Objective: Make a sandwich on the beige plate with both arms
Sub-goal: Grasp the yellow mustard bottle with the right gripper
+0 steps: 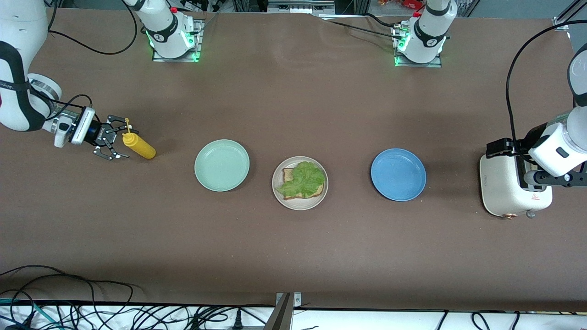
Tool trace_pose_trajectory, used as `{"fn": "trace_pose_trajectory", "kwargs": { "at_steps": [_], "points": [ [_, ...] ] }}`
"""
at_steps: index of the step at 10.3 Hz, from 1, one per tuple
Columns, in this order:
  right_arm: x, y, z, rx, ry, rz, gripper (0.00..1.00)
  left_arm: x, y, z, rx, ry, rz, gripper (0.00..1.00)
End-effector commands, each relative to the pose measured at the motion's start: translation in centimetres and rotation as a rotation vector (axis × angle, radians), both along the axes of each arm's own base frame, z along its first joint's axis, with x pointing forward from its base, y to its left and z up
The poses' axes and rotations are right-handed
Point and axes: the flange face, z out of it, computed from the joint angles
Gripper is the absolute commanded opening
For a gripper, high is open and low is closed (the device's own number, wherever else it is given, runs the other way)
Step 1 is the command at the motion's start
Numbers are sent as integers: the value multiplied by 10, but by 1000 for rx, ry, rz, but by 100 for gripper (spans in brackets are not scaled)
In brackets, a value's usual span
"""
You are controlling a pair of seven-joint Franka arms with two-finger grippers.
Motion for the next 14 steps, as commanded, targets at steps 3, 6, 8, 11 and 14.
{"fn": "trace_pose_trajectory", "kwargs": {
  "at_steps": [3, 6, 8, 11, 14],
  "points": [
    [7, 15, -13, 49, -21, -22, 74, -2, 0, 0, 30, 6, -4, 100],
    [17, 28, -13, 61, -43, -42, 9, -2, 1, 2, 31, 3, -1, 100],
    [38, 55, -3, 11, -66, -70, 0, -2, 2, 1, 31, 4, 0, 100],
    [72, 98, 37, -129, -53, -125, 0, -2, 1, 1, 31, 4, -1, 100],
    [101, 154, 68, -264, -65, -164, 0, -2, 1, 0, 30, 6, -3, 100]
  ]
}}
